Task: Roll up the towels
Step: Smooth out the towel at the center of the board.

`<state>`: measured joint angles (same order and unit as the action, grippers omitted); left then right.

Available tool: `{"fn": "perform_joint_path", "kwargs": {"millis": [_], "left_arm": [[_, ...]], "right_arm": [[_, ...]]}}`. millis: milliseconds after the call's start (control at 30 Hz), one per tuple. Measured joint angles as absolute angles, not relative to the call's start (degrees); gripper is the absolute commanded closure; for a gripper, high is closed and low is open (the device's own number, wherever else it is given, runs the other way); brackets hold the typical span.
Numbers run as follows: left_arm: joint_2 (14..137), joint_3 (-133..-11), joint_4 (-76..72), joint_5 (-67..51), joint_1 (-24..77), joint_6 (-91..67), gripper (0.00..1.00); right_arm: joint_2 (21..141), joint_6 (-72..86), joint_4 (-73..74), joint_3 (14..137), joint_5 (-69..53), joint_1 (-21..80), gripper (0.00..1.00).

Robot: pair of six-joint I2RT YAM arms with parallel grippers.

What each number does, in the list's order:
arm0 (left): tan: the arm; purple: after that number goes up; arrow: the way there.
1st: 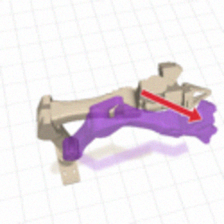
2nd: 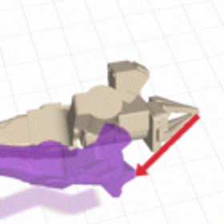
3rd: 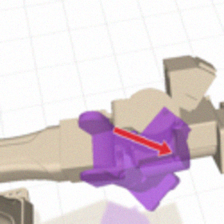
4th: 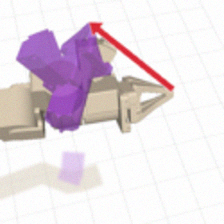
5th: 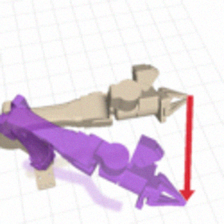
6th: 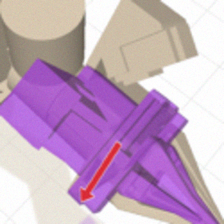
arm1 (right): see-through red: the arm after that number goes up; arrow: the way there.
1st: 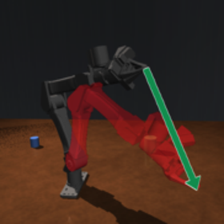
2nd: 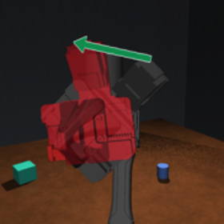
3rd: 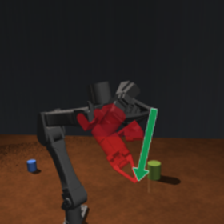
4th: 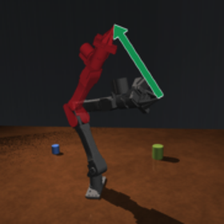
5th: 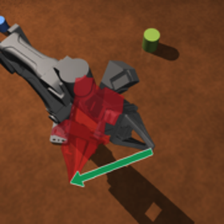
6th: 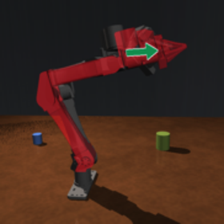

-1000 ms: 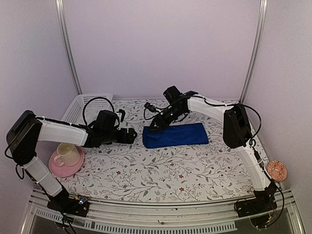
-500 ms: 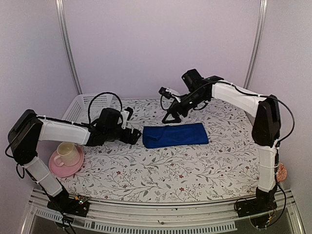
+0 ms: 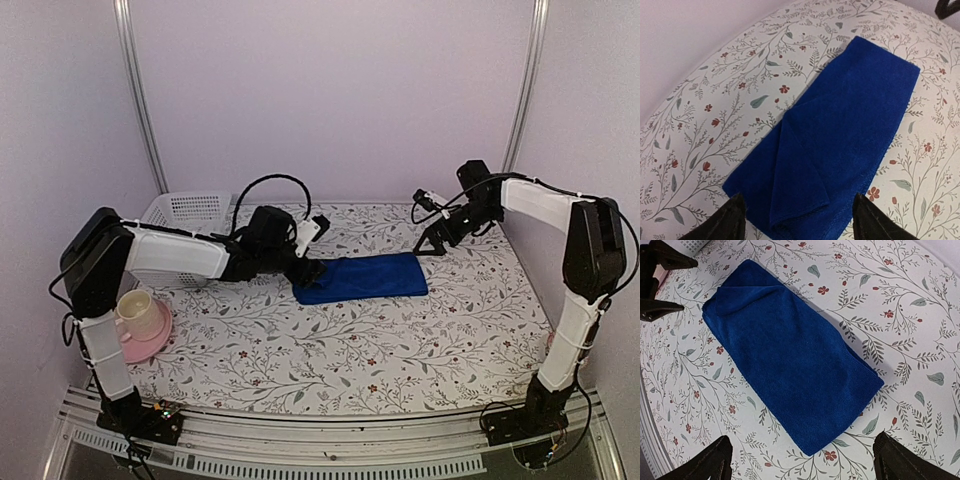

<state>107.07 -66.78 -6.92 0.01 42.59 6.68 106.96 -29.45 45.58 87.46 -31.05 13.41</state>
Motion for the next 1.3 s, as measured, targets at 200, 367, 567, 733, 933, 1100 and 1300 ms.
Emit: {"fn": "perform_joint_path", "kwargs": {"millis": [200,367,567,733,933,1100,1300], "left_arm": [[111.5,-67.9,-3.6,0.8,46.7,7.5,0.43],[115.8,-69.8,-1.9,3.3,47.7,7.7,0.51],[116.9,-70.3,-1.2,7.3,47.7,7.8,0.56],[117.0,-70.8,-1.4,8.6,47.7,8.3,0.65],[117.9,-71.2,-1.4,9.1,47.7,8.7,0.78],[118.4,-71.2,-1.4,9.7,47.7,8.9,0.96],[118.4,-71.3,-1.5,11.2,47.7,8.9,1.00]], "right_arm": [[107.0,-29.5,42.8,86.7,-30.5,14.5,0.01],[107.2,-29.4,42.1,85.8,-30.5,14.2,0.01],[107.2,-29.4,41.8,85.7,-30.6,14.1,0.01],[107.3,-29.4,41.6,85.7,-30.9,14.1,0.01],[107.9,-29.4,41.5,85.7,-31.2,14.1,0.01],[108.2,-29.4,41.5,85.7,-31.4,14.1,0.01],[108.2,-29.4,41.5,85.6,-31.6,14.1,0.01]]}}
